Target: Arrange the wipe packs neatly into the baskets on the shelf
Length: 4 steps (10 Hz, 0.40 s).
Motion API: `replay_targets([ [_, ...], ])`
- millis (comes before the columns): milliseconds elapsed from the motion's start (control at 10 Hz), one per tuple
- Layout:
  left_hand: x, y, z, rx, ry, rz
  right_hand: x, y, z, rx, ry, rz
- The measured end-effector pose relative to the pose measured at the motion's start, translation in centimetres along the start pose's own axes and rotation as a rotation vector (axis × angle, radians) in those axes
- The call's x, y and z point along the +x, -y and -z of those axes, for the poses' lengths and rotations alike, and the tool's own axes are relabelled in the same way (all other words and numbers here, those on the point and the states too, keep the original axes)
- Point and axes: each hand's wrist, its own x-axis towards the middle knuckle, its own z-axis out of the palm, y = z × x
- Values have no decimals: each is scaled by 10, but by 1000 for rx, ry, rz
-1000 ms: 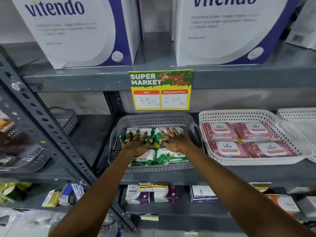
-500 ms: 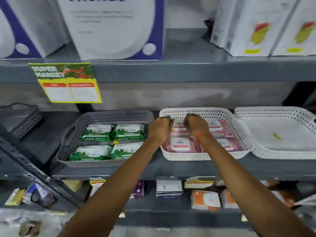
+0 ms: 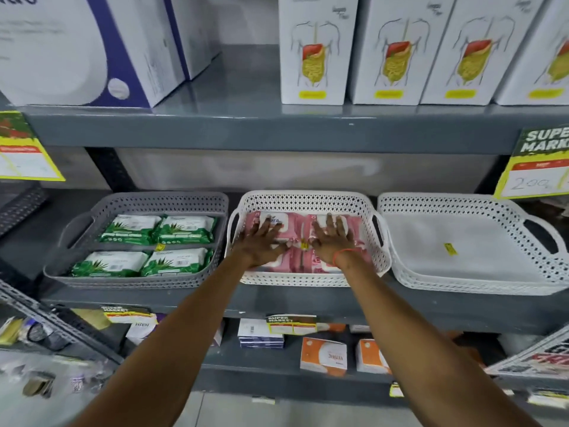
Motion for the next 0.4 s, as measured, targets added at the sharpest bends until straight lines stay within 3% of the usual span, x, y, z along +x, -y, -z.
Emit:
replay_targets([
  [200, 3, 1, -1, 23, -1, 6, 0, -1, -3, -1, 5, -13],
  [400, -6, -20, 20, 203, 10, 55, -12, 10, 20, 13, -10, -25],
])
